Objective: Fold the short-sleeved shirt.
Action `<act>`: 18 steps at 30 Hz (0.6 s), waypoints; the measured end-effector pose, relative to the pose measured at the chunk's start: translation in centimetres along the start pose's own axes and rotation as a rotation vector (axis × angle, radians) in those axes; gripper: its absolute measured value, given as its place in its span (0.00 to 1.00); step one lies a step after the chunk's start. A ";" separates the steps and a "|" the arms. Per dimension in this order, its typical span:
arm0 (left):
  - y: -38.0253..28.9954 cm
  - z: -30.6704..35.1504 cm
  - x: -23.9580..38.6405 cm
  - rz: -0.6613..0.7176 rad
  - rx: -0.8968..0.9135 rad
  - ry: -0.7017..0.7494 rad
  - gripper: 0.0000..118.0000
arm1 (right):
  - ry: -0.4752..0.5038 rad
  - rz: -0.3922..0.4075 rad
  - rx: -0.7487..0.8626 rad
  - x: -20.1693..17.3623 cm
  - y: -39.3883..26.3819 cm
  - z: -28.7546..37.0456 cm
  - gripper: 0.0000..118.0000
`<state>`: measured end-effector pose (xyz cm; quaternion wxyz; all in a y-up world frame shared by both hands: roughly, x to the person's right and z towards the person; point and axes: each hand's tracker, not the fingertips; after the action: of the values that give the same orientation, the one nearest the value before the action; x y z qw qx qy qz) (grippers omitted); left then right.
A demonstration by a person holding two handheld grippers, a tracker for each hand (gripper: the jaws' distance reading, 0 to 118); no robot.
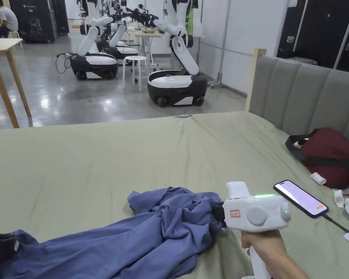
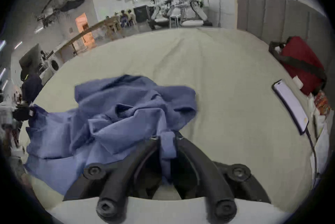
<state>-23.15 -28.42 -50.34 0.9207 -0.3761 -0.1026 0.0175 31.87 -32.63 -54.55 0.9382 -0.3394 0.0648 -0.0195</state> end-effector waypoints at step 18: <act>11.2 14.5 2.0 0.097 0.541 -0.054 0.03 | 0.259 0.164 0.737 -12.8 16.2 18.3 0.06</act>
<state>-23.61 -10.20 -47.67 0.9827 -0.1204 -0.1003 0.0984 21.52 -7.58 -49.58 0.9796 0.0315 0.1982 -0.0092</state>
